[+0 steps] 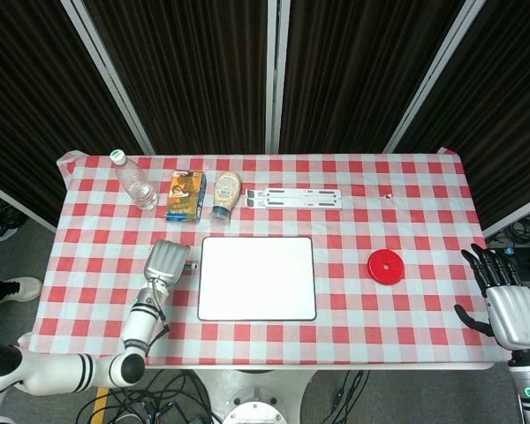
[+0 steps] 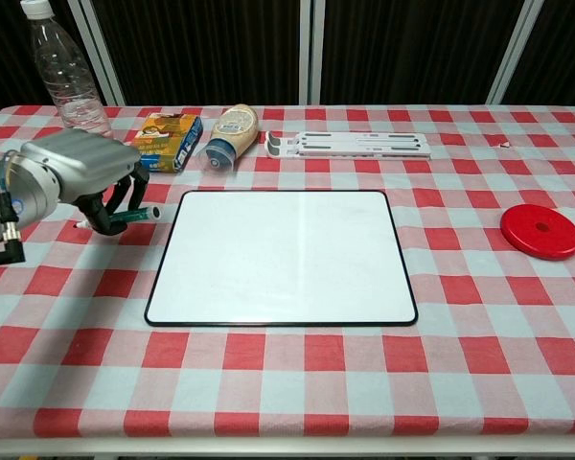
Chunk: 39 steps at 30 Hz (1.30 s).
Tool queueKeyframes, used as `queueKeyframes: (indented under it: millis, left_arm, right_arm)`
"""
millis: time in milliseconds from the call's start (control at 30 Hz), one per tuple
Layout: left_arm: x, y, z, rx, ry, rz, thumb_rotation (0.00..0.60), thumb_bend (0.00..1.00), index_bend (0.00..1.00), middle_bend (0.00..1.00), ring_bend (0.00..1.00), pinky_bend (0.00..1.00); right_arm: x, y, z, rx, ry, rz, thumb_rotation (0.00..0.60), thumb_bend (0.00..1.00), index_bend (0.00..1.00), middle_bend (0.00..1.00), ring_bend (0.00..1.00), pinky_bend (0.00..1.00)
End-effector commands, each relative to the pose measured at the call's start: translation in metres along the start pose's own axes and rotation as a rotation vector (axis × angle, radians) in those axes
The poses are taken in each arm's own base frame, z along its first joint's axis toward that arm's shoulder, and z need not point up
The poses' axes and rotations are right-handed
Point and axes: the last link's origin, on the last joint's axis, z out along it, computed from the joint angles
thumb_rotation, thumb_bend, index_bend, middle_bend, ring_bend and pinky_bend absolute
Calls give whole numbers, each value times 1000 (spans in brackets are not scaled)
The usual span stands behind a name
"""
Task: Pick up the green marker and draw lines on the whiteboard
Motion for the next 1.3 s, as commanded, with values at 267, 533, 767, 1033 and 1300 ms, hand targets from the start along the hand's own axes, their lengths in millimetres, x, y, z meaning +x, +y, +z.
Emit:
queueKeyframes:
  millis: [267, 533, 767, 1033, 1300]
  left_arm:
    - [34, -16, -21, -91, 119, -191, 600, 416, 606, 629, 829, 900]
    - [40, -10, -23, -111, 142, -319, 600, 417, 606, 629, 828, 900]
    - [40, 4, -16, -218, 184, -539, 600, 420, 605, 629, 828, 900]
    - [30, 32, -4, -291, 136, -595, 600, 420, 605, 629, 828, 900]
    - [22, 46, 1, -309, 122, -528, 600, 420, 605, 629, 828, 900]
  right_arm:
    - [0, -1, -4, 0, 4, 2, 600, 150, 0, 0, 0, 0]
    - [1, -1, -5, 1, 9, 2, 600, 150, 0, 0, 0, 0]
    - [-1, -1, -6, 7, 5, 5, 600, 150, 0, 0, 0, 0]
    - [-2, 0, -7, 7, 3, 9, 600, 149, 0, 0, 0, 0]
    - [-2, 2, -8, 5, 0, 12, 600, 150, 0, 0, 0, 0]
